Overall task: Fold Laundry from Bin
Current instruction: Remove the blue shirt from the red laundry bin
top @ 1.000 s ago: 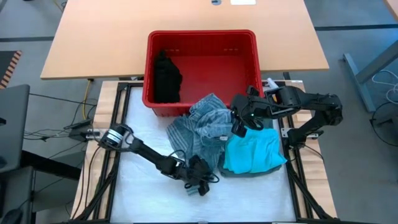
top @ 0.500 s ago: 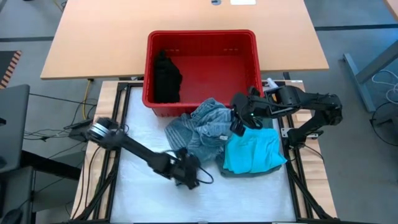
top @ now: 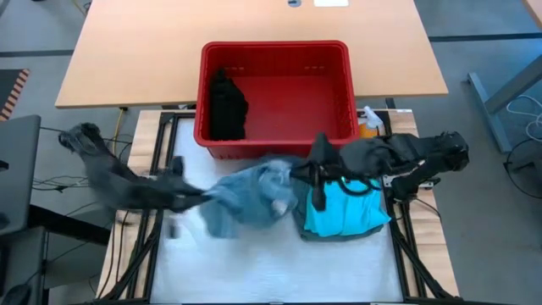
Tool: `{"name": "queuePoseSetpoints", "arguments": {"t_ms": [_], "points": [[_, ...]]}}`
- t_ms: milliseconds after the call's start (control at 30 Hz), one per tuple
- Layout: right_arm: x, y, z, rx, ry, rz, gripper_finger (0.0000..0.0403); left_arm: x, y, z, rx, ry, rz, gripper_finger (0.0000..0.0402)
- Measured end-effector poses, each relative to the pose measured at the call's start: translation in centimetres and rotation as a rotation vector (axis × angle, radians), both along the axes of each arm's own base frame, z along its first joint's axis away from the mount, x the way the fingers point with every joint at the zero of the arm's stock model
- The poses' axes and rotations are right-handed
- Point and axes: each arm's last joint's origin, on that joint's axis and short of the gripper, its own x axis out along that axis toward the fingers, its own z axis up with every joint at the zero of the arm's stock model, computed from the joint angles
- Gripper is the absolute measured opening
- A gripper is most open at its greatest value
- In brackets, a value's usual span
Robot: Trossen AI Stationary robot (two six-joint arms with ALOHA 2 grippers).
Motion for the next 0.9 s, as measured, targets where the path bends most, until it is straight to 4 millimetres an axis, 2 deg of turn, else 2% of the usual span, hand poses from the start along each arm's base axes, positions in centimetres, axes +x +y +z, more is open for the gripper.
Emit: {"name": "queuePoseSetpoints", "arguments": {"t_ms": [167, 267, 333, 400, 467, 567, 667, 767, 900], "points": [[-0.7, 3.4, 2.4, -0.141, -0.235, 0.207, 0.0027, -5.4, 0.4, 5.4, 0.101, -0.454, -0.381, 0.0000], [-1.7, 5.1, 4.0, -0.242, -0.360, 0.282, 0.0027, -7.0, 0.5, 6.8, 0.219, -0.680, -0.533, 0.0000], [-2.3, 5.9, 4.8, -0.290, -0.431, 0.304, 0.0027, -7.3, 0.4, 7.1, 0.279, -0.755, -0.564, 0.0000], [-2.8, 6.0, 5.2, -0.325, -0.431, 0.242, 0.0026, -7.4, 0.4, 7.1, 0.318, -0.768, -0.555, 0.0000], [-2.9, 5.4, 5.0, -0.312, -0.354, 0.047, 0.0026, -7.2, 0.4, 6.9, 0.335, -0.726, -0.510, 0.0000], [-2.5, 3.1, 3.3, -0.218, -0.176, -0.199, 0.0026, -6.7, 0.9, 6.6, 0.297, -0.583, -0.302, 0.0000], [-1.9, 0.5, 0.5, -0.017, 0.046, -0.227, 0.0026, -6.4, 1.8, 5.9, 0.236, -0.367, -0.030, 0.0000], [-1.4, -1.7, -3.6, 0.124, 0.356, -0.349, 0.0026, -6.1, 2.2, 4.4, 0.228, -0.162, 0.185, 0.0000], [-1.2, -3.8, -9.6, 0.158, 0.774, -0.595, 0.0026, -5.6, 2.8, 1.2, 0.214, 0.001, 0.385, 0.0000]]}}
